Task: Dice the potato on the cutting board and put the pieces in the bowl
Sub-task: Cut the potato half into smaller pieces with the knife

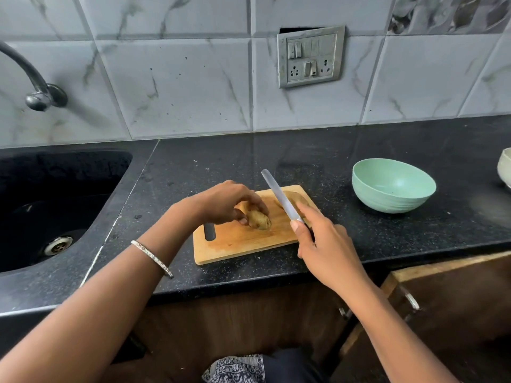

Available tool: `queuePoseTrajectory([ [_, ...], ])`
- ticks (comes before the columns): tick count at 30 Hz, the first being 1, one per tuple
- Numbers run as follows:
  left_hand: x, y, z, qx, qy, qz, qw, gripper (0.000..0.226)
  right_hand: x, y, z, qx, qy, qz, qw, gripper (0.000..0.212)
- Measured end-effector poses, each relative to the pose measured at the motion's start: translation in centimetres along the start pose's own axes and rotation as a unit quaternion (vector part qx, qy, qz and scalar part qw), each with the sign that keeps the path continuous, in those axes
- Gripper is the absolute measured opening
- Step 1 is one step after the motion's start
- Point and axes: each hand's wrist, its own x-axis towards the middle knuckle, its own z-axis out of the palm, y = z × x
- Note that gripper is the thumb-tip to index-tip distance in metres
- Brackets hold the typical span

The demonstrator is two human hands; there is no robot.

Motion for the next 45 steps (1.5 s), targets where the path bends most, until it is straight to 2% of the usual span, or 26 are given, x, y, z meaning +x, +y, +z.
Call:
queuePoseTrajectory([
  [7,-0.4,-0.2,1.1,0.008,0.049,-0.032,0.998,0.038,1.5,-1.1,1.1,-0.024,0.001,0.016,1.0,0.032],
  [14,-0.9,0.9,2.9,0.044,0.173,-0.145,0.973,0.043,2.6,-2.6,0.2,-0.045,0.027,0.004,0.999,0.024],
  [17,-1.2,1.3,3.4,0.023,0.203,-0.184,0.962,0.045,2.3,-2.1,0.1,-0.045,0.025,0.011,0.999,0.023],
  [23,-1.3,1.8,3.3,-0.051,0.198,-0.208,0.956,0.056,1.3,-1.3,-0.3,-0.058,-0.012,0.006,0.998,0.043],
  [27,-1.1,2.1,3.1,-0.061,0.187,-0.208,0.958,0.046,1.2,-1.2,-0.3,-0.059,-0.033,-0.01,0.998,0.043],
  [32,-1.2,2.0,2.8,-0.083,0.182,-0.214,0.956,0.046,1.4,-1.1,-0.3,-0.064,-0.043,-0.012,0.997,0.043],
  [35,-1.1,2.2,2.9,-0.092,0.197,-0.212,0.953,0.048,1.5,-1.1,-0.6,-0.068,-0.031,-0.024,0.997,0.044],
  [39,-0.9,2.7,3.0,-0.09,0.212,-0.213,0.95,0.036,1.3,-1.4,-0.5,-0.07,-0.041,-0.033,0.996,0.045],
  [45,-0.9,2.8,2.9,-0.095,0.218,-0.223,0.945,0.033,1.4,-1.0,-0.2,-0.071,-0.049,-0.043,0.995,0.046],
])
